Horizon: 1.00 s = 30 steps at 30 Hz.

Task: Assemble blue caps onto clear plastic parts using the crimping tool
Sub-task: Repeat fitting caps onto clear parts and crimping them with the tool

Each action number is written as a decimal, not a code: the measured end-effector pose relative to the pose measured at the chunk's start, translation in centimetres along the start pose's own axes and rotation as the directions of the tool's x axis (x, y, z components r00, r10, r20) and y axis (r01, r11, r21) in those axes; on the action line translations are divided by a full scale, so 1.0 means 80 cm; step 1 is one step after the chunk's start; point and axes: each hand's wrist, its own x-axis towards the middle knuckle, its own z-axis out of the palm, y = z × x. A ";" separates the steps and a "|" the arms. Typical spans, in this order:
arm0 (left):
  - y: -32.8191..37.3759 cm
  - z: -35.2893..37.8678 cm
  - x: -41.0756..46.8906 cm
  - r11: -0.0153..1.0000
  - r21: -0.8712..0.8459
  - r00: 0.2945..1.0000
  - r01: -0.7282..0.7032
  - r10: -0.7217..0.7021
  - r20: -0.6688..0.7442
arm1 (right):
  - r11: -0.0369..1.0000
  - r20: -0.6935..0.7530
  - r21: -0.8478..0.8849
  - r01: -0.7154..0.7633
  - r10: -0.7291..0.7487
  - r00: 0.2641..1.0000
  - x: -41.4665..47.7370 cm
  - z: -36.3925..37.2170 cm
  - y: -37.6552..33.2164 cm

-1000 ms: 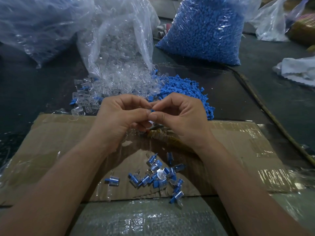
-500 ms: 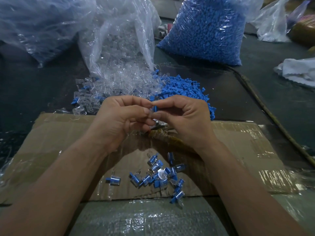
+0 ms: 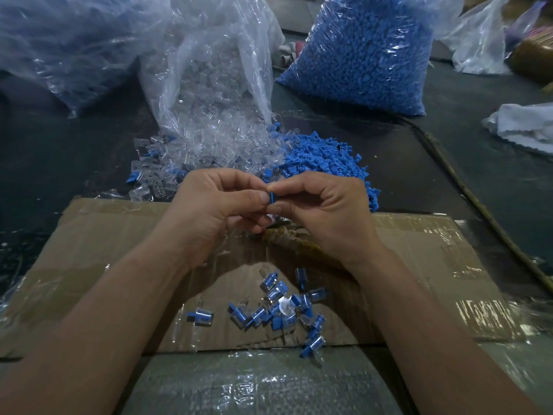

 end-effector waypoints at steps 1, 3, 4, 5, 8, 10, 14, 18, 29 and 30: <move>0.000 0.000 0.000 1.000 0.010 1.000 -0.002 0.002 -0.003 | 1.000 0.005 -0.004 0.007 -0.007 1.000 0.000 0.000 0.000; 0.000 0.001 0.000 1.000 0.022 1.000 -0.009 0.010 -0.010 | 1.000 0.014 -0.021 0.007 -0.007 1.000 0.000 0.001 0.000; -0.001 0.001 0.000 1.000 0.023 1.000 -0.012 0.013 -0.014 | 0.999 0.026 -0.033 -0.005 0.006 1.000 0.001 0.000 0.000; -0.001 0.001 0.000 1.000 0.021 1.000 -0.016 0.016 -0.020 | 0.998 0.043 -0.046 -0.032 0.034 0.999 0.001 -0.001 0.000; -0.001 0.000 0.001 1.000 -0.011 0.997 -0.028 0.027 -0.074 | 0.975 0.067 -0.119 -0.190 0.199 0.978 0.005 -0.013 0.001; -0.001 -0.003 0.003 0.999 -0.030 0.992 -0.040 0.036 -0.122 | 0.927 0.078 -0.243 -0.286 0.313 0.947 0.007 -0.027 0.004; 0.000 -0.005 0.004 0.996 -0.067 0.983 -0.061 0.048 -0.179 | 0.816 0.146 -0.457 -0.353 0.460 0.876 0.010 -0.048 0.009; 0.000 -0.007 0.005 0.996 -0.058 0.981 -0.062 0.050 -0.186 | 0.743 0.302 -0.562 -0.362 0.592 0.747 0.008 -0.051 0.008; -0.001 -0.007 0.006 0.995 -0.072 0.985 -0.065 0.052 -0.164 | 0.662 0.326 -0.721 -0.203 0.582 0.745 0.009 -0.044 0.006; -0.001 -0.007 0.007 0.995 -0.073 0.985 -0.067 0.054 -0.165 | 0.647 0.316 -0.741 -0.180 0.571 0.757 0.010 -0.043 0.005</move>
